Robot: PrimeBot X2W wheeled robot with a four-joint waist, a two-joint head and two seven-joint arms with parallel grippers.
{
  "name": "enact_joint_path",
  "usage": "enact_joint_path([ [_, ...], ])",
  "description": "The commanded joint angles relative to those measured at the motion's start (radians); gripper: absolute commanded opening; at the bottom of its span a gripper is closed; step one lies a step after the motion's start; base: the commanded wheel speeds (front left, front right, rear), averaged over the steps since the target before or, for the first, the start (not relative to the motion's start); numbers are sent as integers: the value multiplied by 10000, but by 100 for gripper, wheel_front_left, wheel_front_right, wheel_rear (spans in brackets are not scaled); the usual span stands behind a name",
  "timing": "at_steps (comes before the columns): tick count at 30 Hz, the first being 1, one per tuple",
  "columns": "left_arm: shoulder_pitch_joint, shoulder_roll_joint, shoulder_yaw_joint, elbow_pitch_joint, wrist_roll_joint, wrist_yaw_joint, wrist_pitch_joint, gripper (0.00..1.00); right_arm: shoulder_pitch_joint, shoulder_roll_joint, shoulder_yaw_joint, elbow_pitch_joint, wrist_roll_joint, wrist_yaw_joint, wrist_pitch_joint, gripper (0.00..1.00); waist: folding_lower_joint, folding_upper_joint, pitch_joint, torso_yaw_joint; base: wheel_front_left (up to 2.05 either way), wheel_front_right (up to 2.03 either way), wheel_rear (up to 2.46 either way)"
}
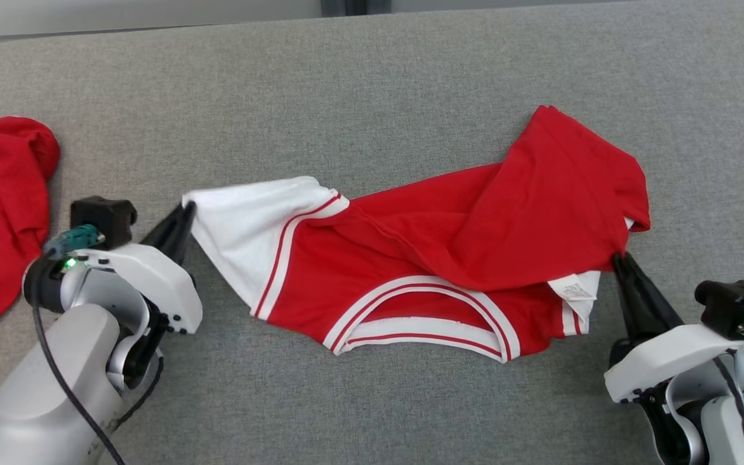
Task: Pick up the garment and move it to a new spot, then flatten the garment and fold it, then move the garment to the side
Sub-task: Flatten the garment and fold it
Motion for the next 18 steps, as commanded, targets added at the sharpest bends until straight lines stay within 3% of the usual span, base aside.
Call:
enact_joint_path([
  [1,-21,69,210,-234,17,163,-391,0,-173,-54,-81,-140,127,6,-290,0,0,0,15,-18,0,0,0],
  [9,37,448,870,-1786,327,971,-1657,0,-497,-57,-425,-1343,411,6,-1060,0,0,0,-75,-90,0,0,0],
  [18,-394,1230,1868,-5293,1048,2383,-2207,0,-2028,-536,-677,-2882,98,6,-1420,0,0,0,-704,-140,0,0,0],
])
